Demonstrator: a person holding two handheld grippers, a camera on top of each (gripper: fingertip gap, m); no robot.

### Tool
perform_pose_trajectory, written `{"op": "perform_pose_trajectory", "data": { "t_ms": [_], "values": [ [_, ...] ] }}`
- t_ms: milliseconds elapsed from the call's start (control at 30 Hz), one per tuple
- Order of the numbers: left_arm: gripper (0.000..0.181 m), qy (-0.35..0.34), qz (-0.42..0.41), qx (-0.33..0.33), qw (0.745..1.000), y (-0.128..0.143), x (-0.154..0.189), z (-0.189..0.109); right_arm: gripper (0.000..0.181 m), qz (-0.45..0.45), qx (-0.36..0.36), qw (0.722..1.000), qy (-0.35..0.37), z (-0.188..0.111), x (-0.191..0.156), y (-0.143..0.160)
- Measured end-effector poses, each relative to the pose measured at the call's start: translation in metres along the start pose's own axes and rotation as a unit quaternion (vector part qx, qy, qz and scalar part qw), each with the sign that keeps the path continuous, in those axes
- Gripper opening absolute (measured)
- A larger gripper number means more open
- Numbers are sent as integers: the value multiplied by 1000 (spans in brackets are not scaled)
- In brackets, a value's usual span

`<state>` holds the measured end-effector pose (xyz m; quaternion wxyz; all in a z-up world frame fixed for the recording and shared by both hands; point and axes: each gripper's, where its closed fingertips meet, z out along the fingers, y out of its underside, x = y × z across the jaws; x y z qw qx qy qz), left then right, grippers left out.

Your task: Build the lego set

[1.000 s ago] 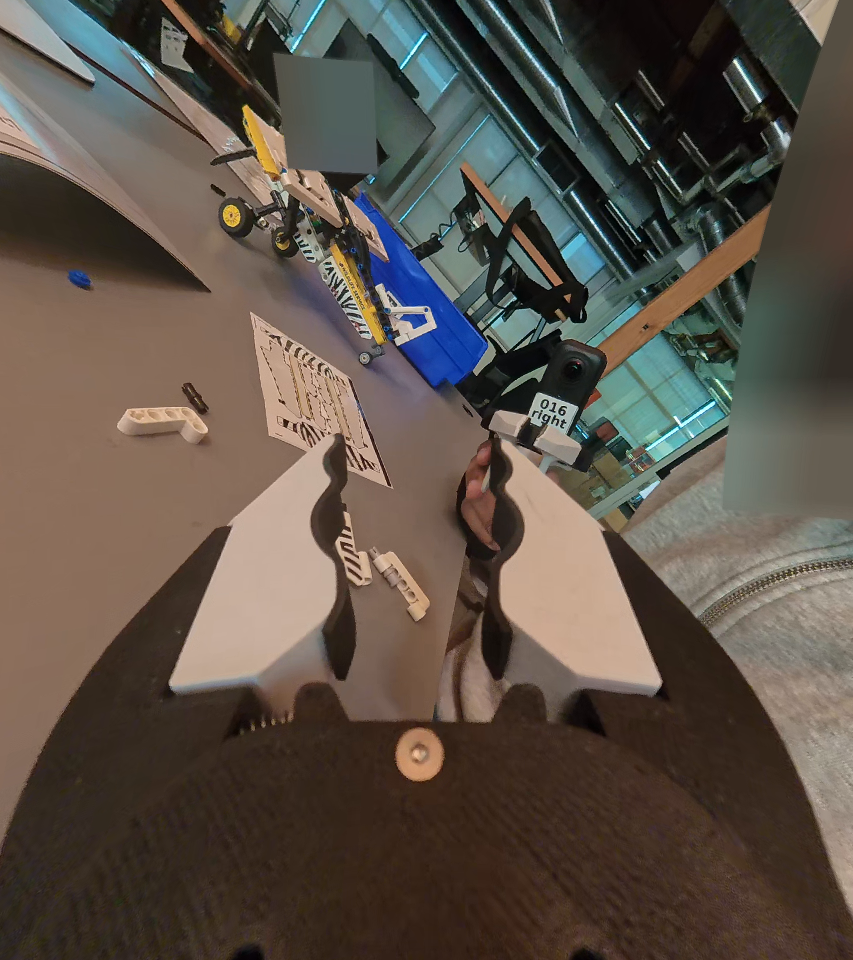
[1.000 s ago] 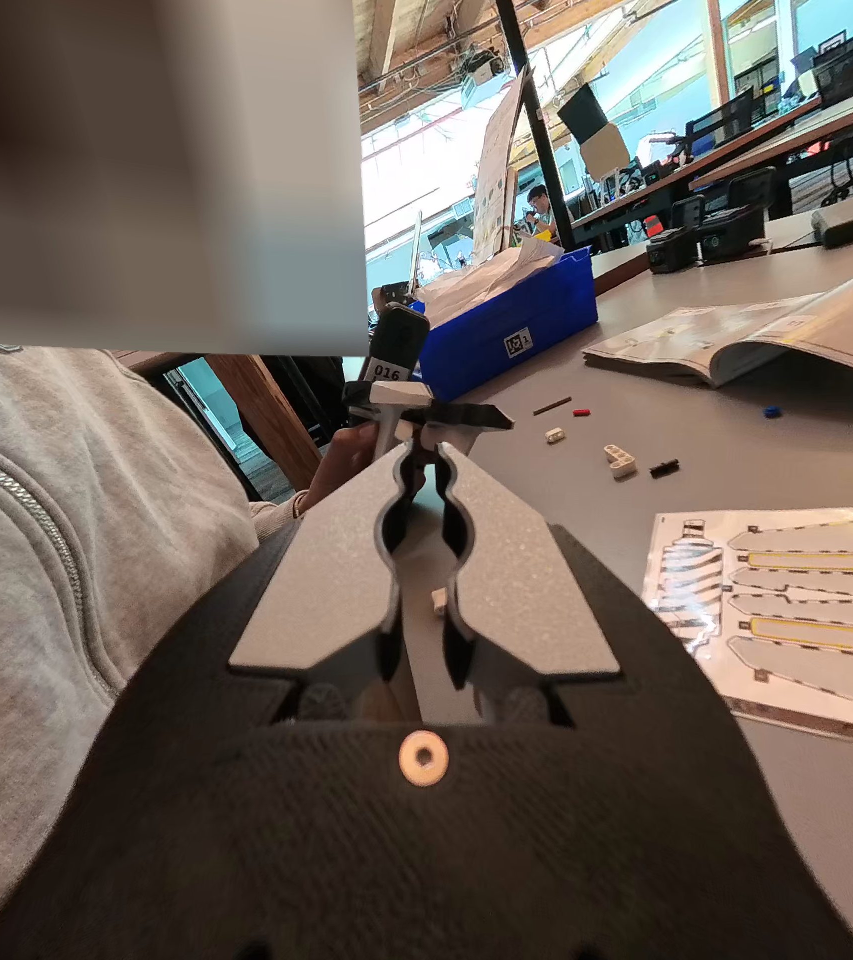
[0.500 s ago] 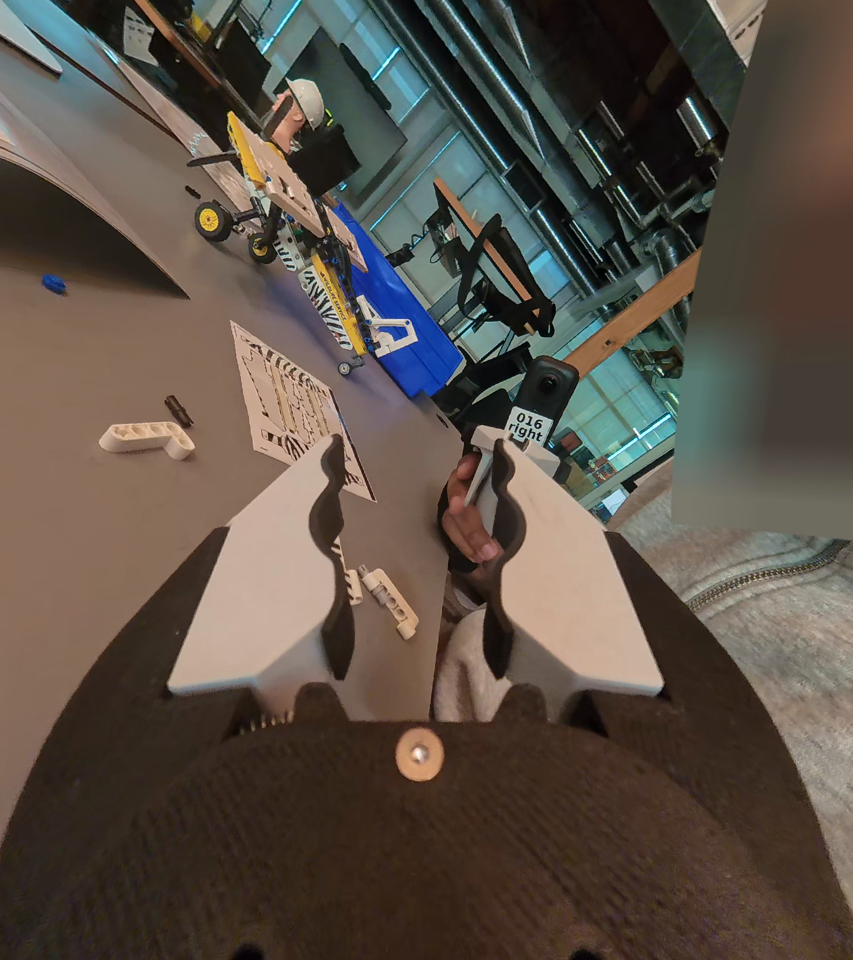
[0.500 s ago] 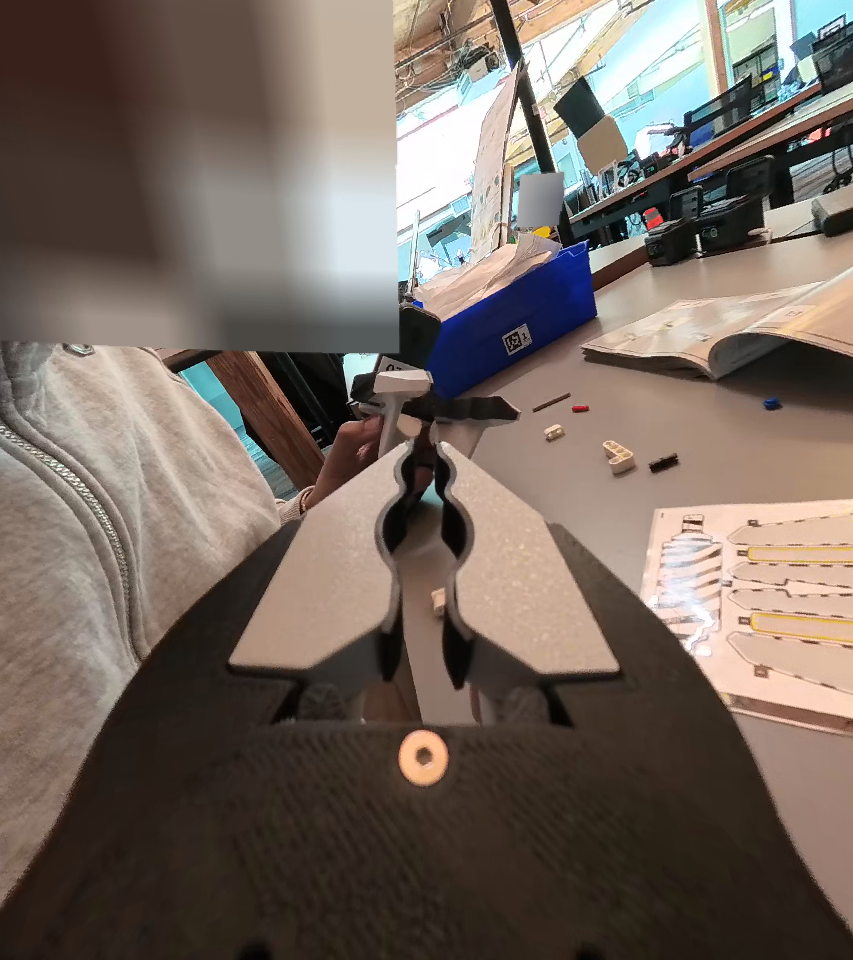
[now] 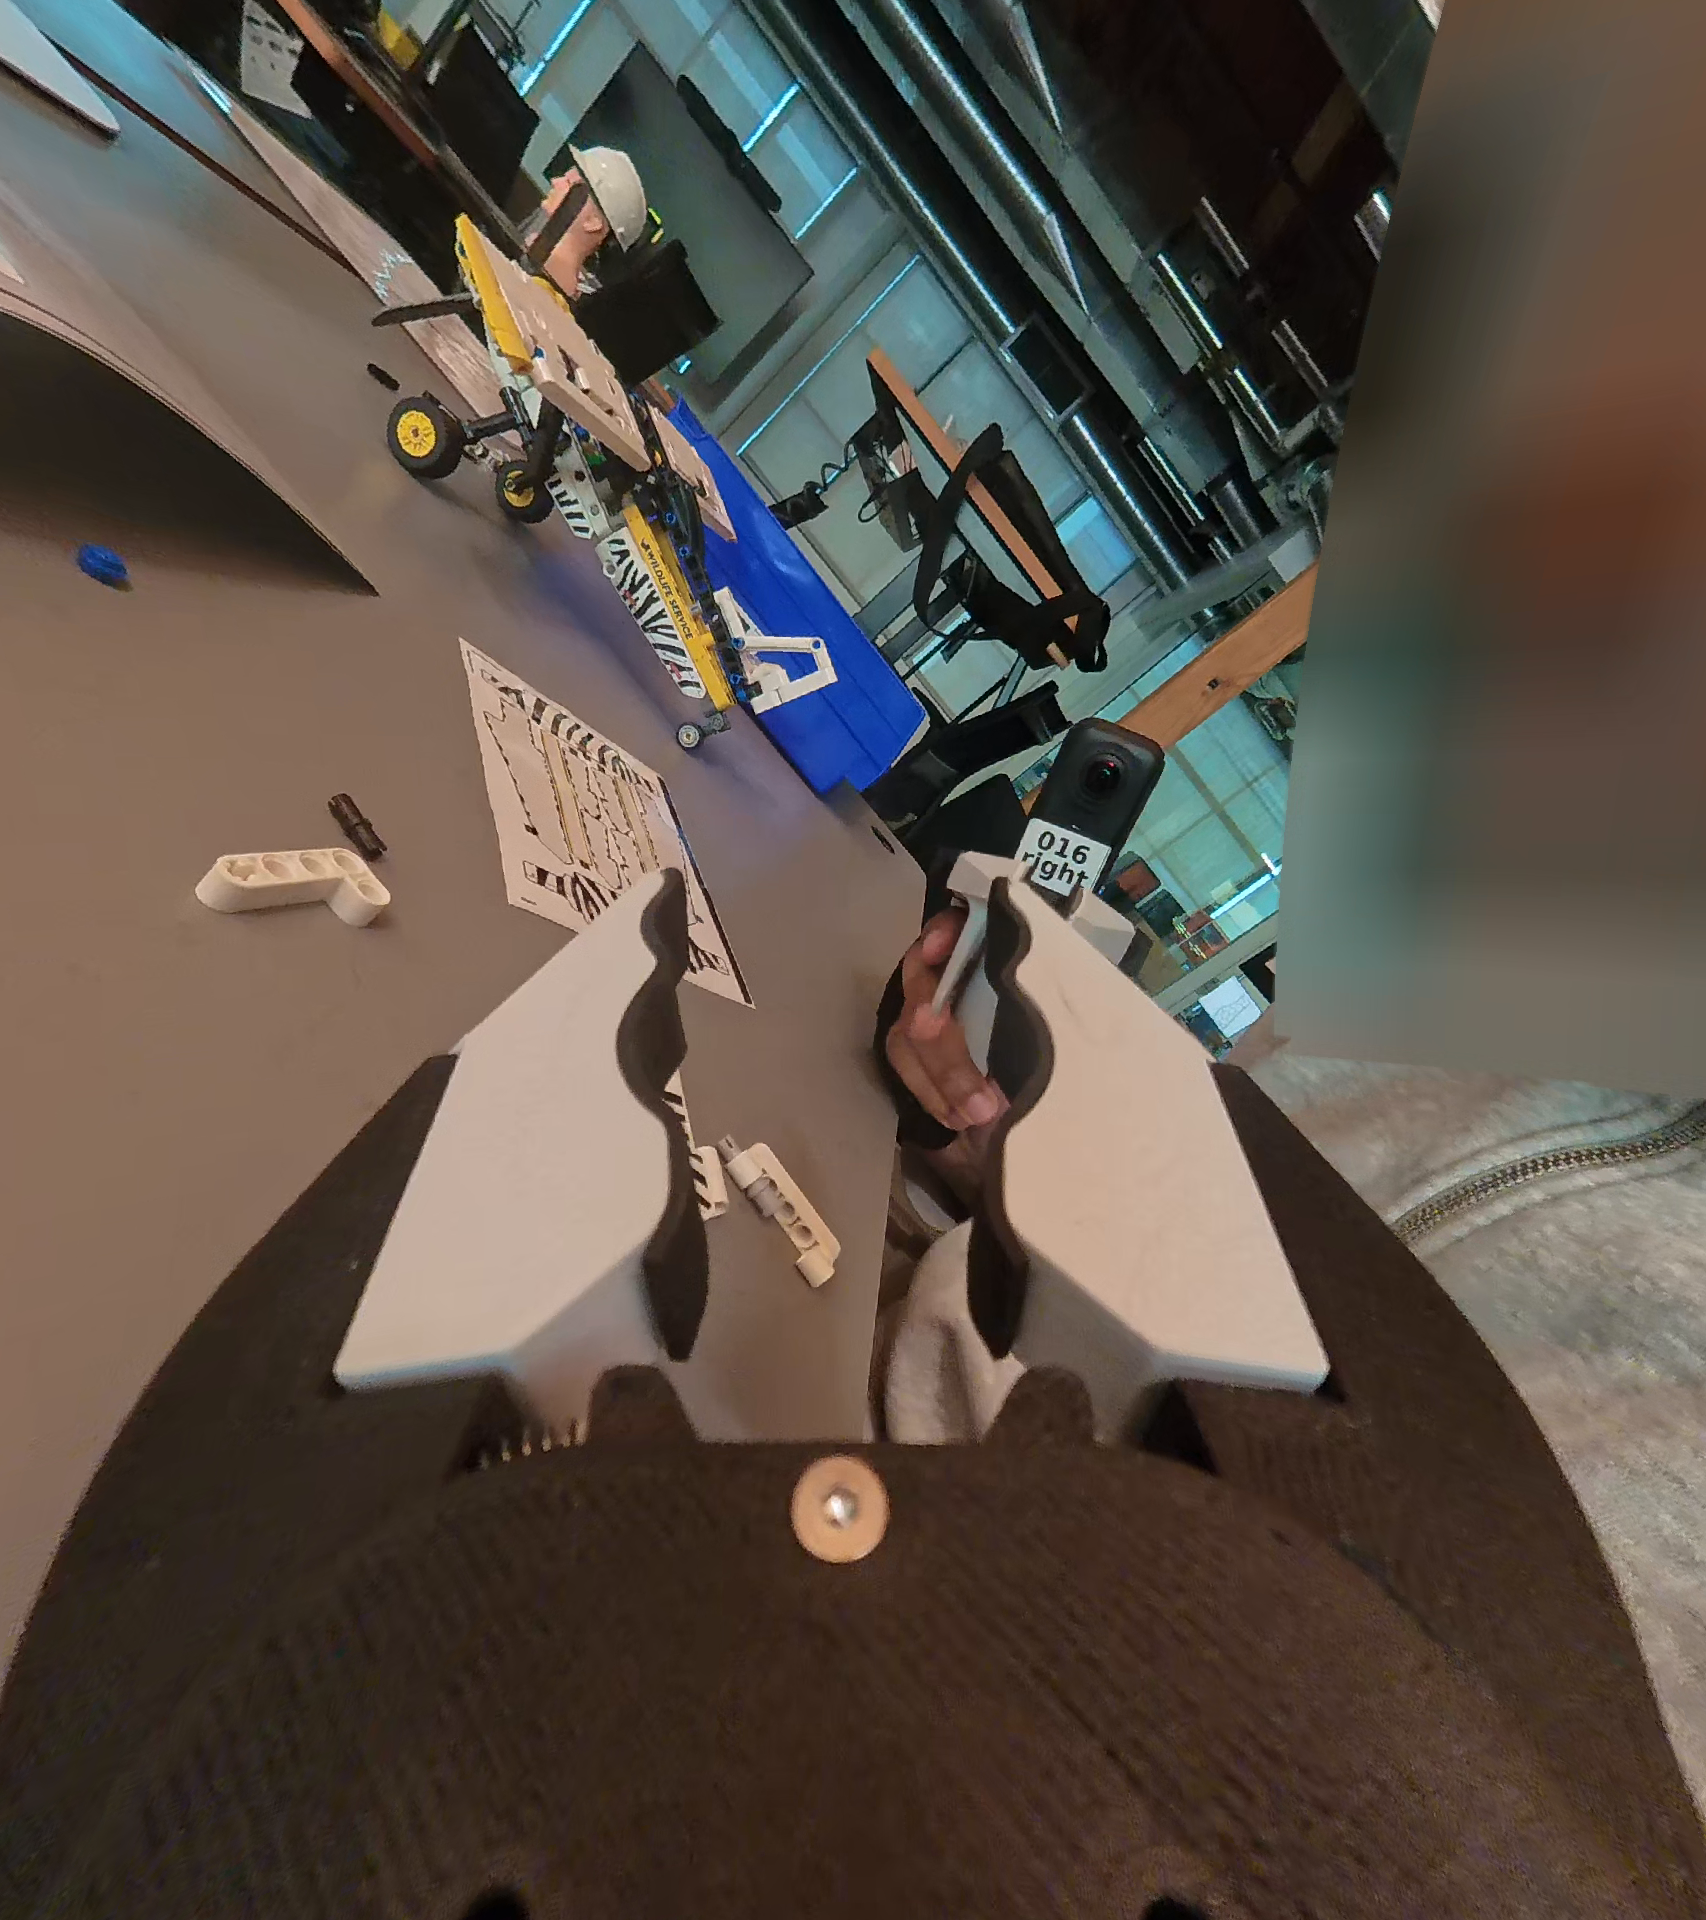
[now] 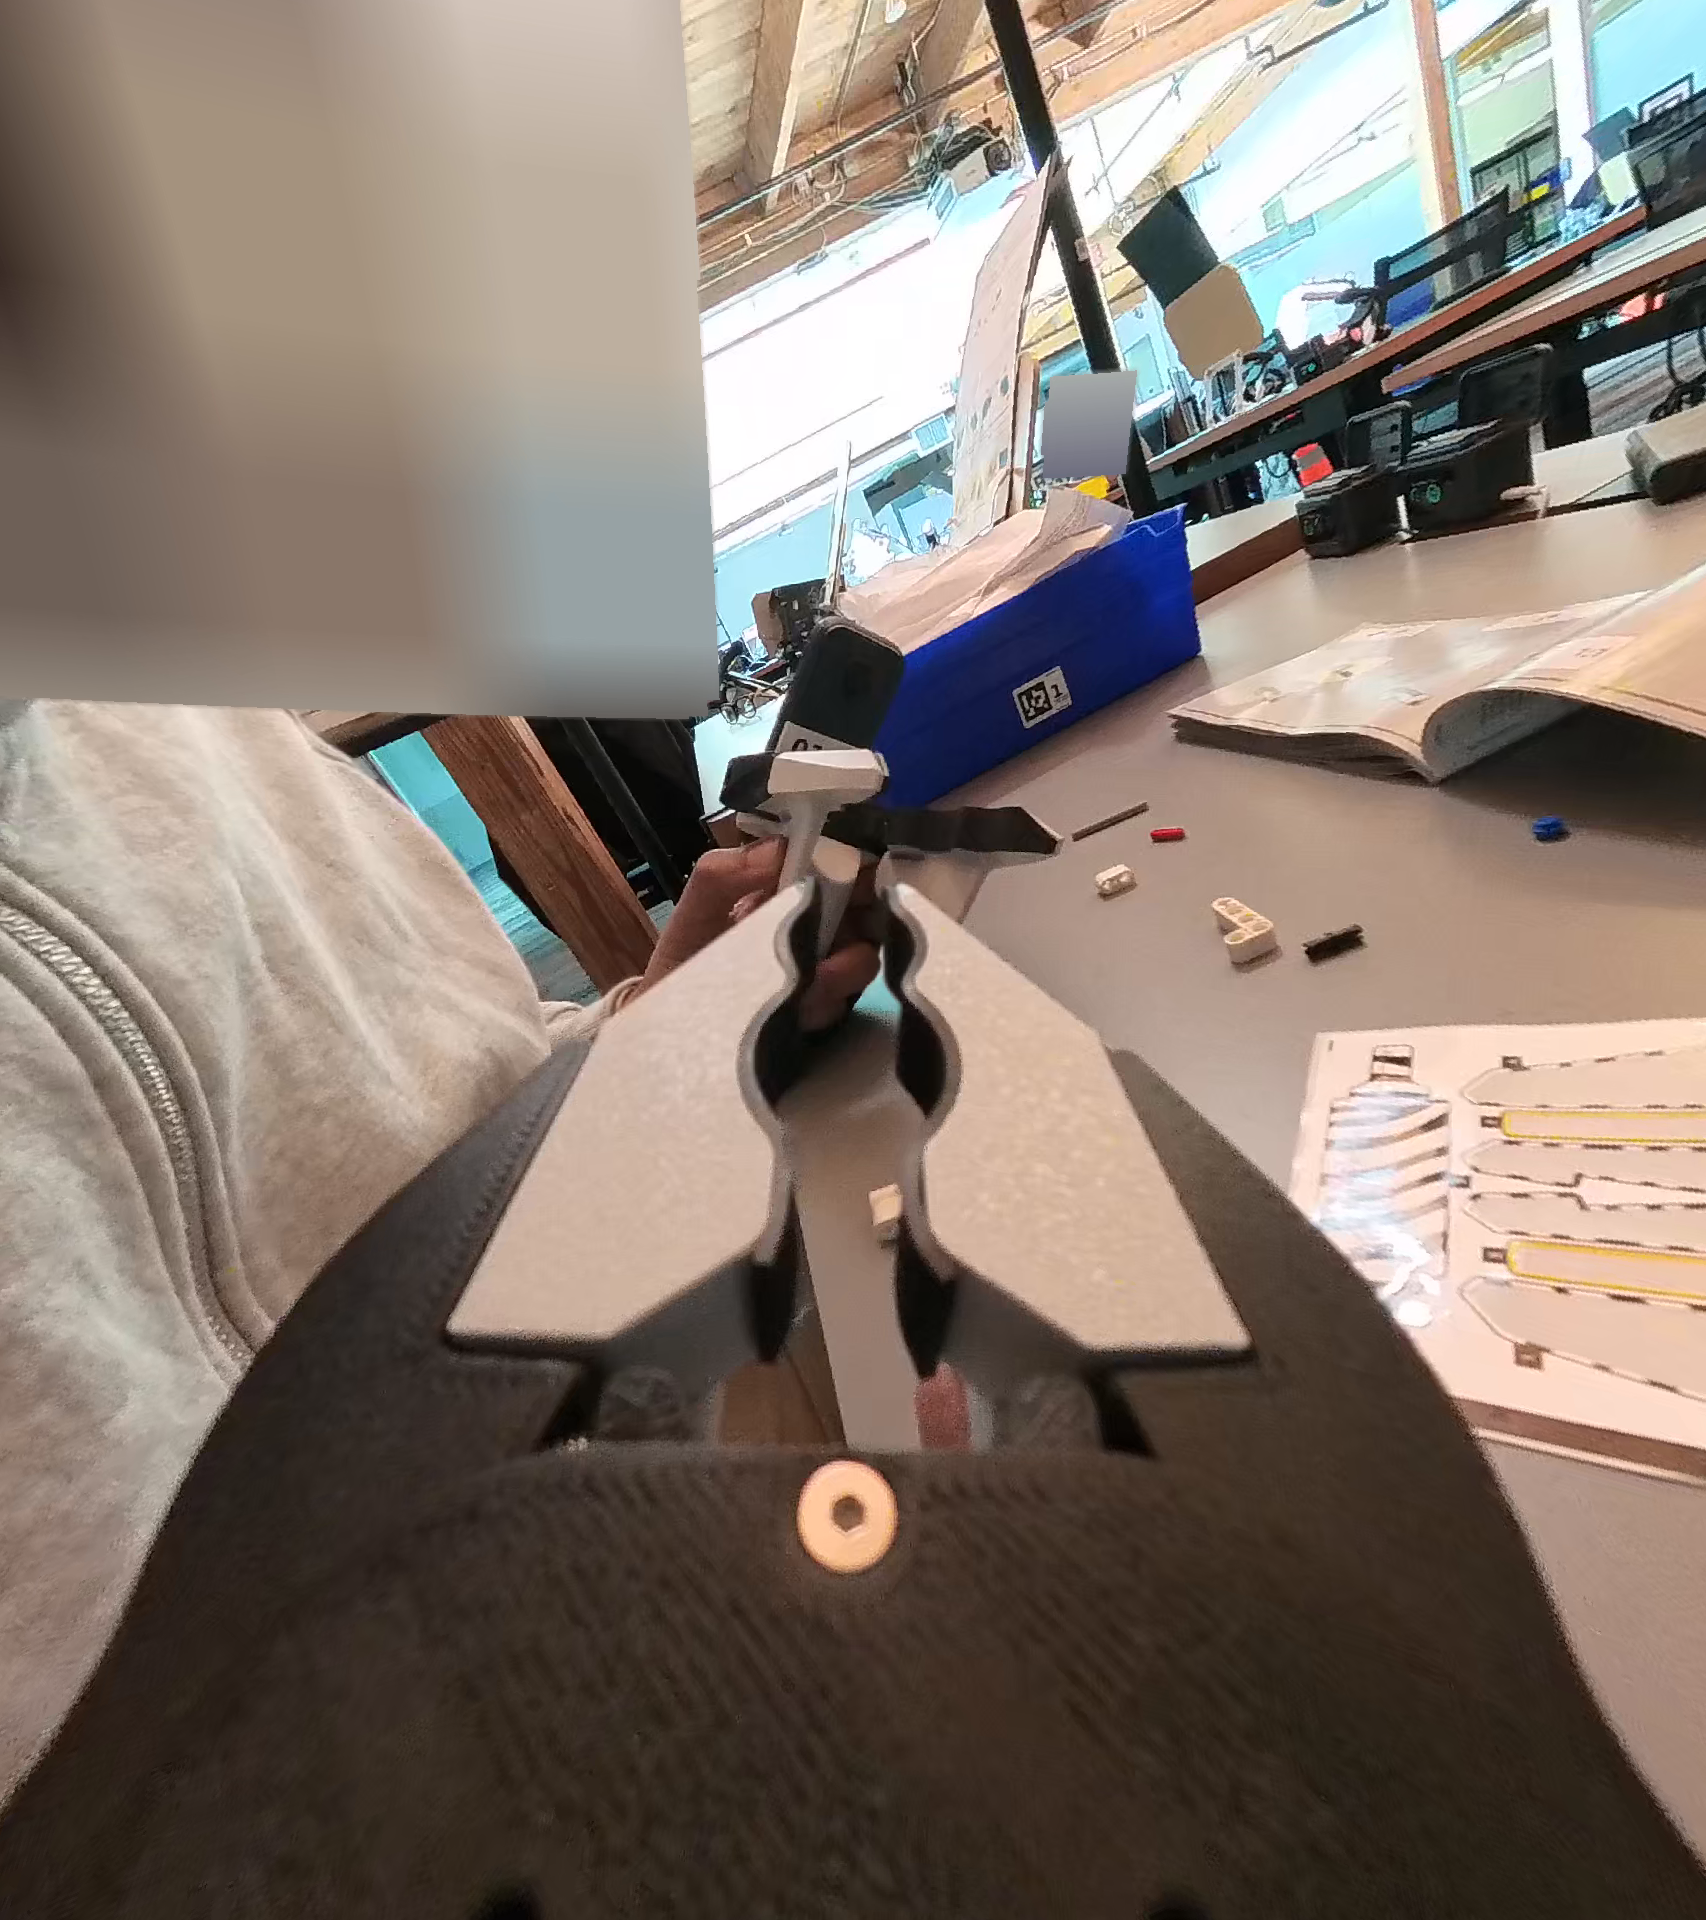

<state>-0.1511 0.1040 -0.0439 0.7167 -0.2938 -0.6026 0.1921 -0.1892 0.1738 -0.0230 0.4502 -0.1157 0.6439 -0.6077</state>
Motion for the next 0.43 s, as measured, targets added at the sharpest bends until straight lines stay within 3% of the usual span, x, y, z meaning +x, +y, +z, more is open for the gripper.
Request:
{"op": "perform_pose_trajectory", "data": {
  "t_ms": [433],
  "values": [
    [58,-4,25,24,999,-6,4,-5,16,-19,20,999,-18,-5,-9,-4]
  ]
}}
